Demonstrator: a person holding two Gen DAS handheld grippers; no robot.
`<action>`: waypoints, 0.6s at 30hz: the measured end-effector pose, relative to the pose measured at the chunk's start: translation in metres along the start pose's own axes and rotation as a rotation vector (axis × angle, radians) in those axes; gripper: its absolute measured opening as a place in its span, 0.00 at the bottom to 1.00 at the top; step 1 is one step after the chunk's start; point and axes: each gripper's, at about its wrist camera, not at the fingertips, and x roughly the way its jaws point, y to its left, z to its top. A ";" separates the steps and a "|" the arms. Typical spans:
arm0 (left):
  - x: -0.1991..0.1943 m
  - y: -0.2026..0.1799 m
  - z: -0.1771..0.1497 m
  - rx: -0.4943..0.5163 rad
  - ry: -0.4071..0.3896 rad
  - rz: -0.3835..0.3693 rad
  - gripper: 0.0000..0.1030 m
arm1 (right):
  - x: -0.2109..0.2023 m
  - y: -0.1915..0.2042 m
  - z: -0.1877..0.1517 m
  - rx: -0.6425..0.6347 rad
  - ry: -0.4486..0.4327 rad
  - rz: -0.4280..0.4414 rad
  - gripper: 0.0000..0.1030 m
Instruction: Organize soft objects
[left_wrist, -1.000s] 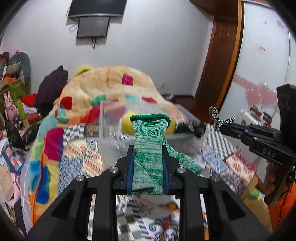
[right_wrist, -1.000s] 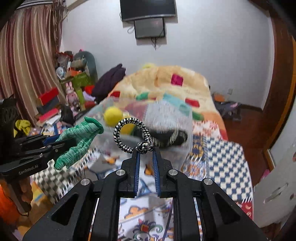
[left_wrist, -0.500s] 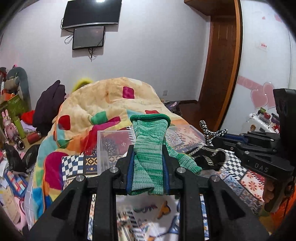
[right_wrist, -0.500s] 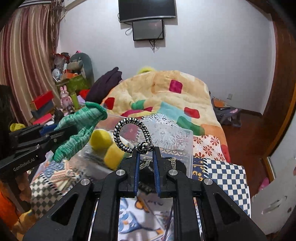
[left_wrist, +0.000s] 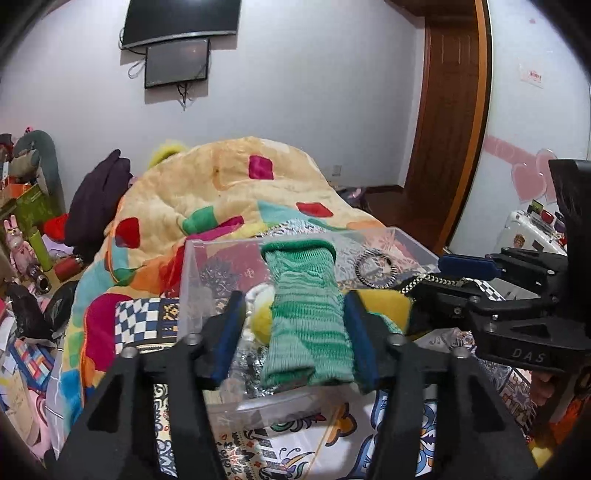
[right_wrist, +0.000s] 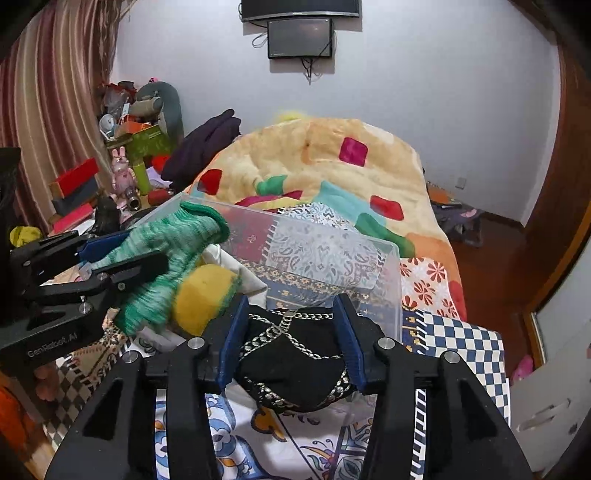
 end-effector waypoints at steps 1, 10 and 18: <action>-0.003 -0.001 0.000 0.003 -0.007 0.003 0.59 | -0.001 0.000 0.001 0.000 -0.002 0.002 0.43; -0.036 -0.004 0.011 0.003 -0.075 0.001 0.61 | -0.026 -0.007 0.011 0.035 -0.066 0.029 0.43; -0.084 -0.011 0.017 -0.017 -0.165 -0.003 0.71 | -0.069 0.000 0.013 0.050 -0.149 0.040 0.43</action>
